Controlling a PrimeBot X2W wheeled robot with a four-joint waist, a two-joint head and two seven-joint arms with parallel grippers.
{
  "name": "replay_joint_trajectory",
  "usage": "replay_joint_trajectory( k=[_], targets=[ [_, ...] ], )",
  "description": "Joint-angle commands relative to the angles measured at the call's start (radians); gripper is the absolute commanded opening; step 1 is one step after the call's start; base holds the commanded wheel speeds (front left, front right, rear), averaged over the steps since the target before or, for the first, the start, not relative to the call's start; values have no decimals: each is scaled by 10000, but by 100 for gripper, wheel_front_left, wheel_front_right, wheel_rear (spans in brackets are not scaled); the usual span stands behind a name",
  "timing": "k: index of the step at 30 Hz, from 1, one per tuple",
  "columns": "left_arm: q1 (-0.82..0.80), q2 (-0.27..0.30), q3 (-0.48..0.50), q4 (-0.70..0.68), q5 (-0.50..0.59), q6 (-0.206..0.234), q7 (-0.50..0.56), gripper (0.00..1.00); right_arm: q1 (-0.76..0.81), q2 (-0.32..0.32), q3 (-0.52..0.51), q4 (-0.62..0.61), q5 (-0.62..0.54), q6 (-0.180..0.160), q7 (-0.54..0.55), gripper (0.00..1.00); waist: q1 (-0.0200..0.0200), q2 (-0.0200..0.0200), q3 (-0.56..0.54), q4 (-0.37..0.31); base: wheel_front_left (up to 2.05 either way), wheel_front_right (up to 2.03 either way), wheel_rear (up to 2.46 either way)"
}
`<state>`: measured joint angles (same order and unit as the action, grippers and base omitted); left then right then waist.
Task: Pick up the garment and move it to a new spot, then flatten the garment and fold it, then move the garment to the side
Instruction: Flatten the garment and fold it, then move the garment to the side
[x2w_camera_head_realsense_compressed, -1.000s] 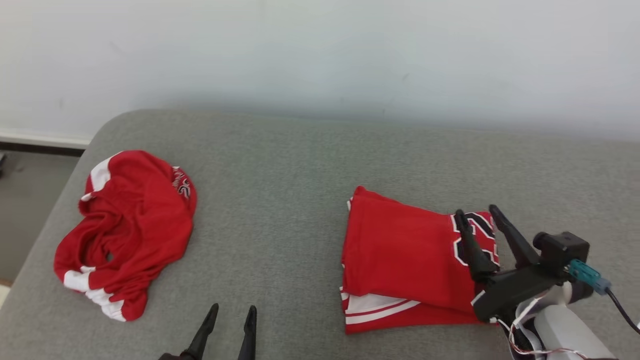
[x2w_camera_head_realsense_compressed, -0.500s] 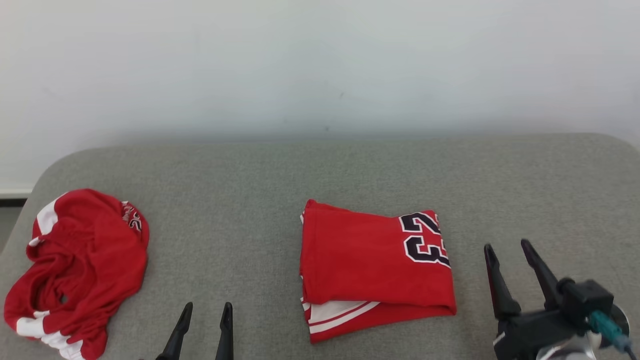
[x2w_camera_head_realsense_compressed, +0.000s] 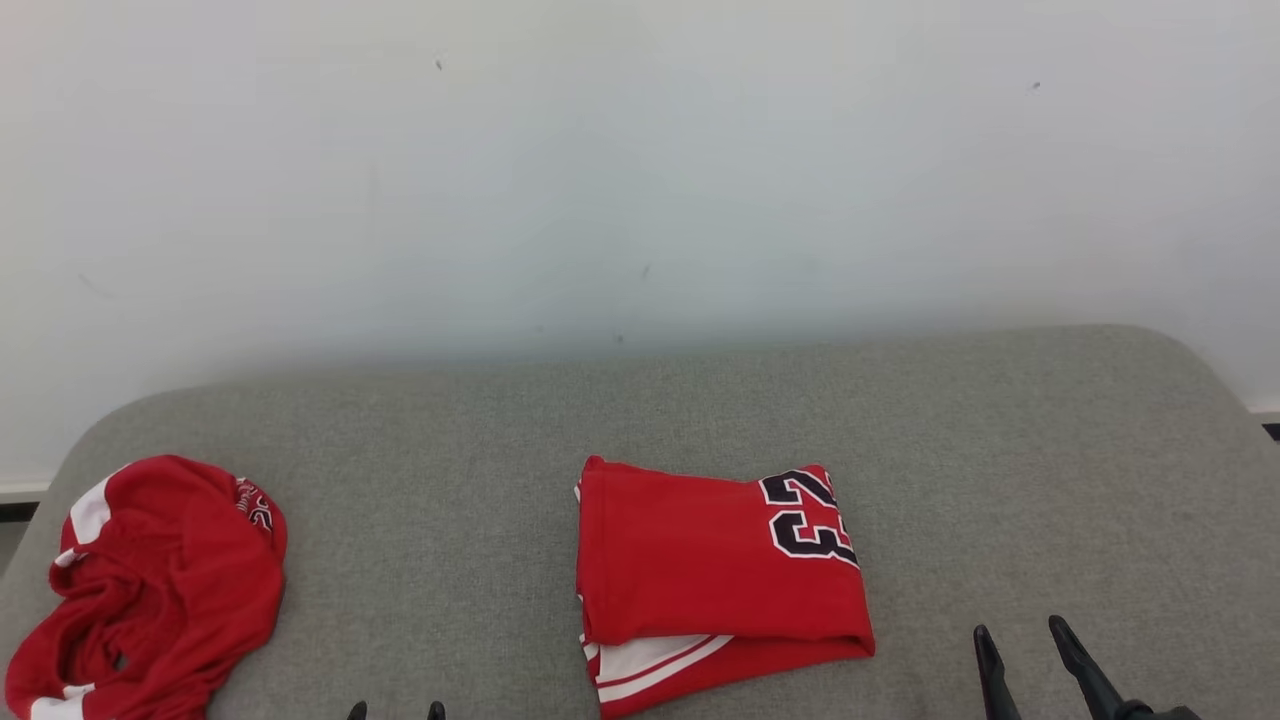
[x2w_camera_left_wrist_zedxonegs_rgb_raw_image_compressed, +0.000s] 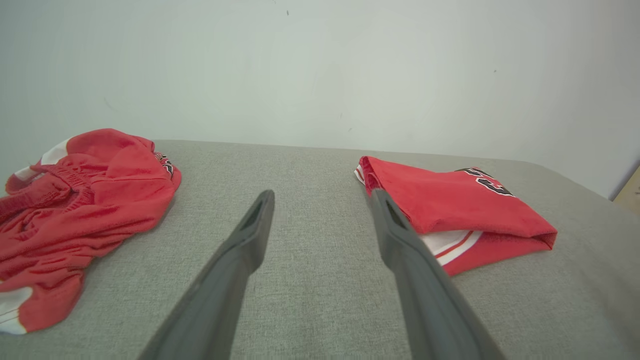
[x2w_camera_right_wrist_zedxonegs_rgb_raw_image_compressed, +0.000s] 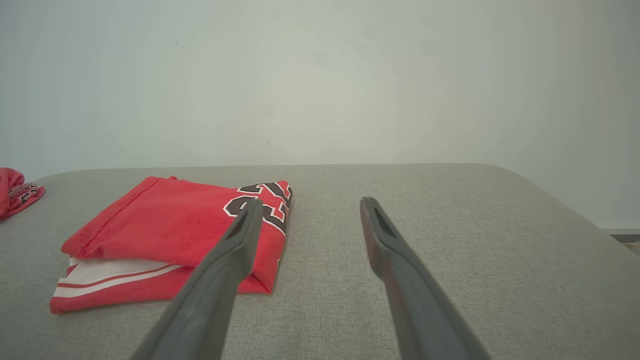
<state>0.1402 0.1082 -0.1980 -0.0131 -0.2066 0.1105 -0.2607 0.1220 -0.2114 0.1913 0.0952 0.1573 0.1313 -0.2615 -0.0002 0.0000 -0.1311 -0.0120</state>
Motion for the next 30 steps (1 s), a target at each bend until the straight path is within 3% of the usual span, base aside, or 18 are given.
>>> replay_joint_trajectory(
  k=[1, 14, 30],
  targets=[
    [196, -19, 73, 38, 55, -47, -50, 100, 117, 14, 14, -92, -71, -11, -44, 100, 2, 0, -182, -51, 0, 0, 0],
    [1033, -458, 889, 6, 746, -1274, -50, 100, 938, 13, 121, -561, -316, -11, -45, 100, 2, 0, -483, 110, 0, 0, 0],
    [1042, -571, 1001, 29, 1097, -1489, -51, 100, 830, -20, 236, -448, -144, -11, -45, 100, 2, 0, -385, 327, 0, 0, 0]
  ],
)
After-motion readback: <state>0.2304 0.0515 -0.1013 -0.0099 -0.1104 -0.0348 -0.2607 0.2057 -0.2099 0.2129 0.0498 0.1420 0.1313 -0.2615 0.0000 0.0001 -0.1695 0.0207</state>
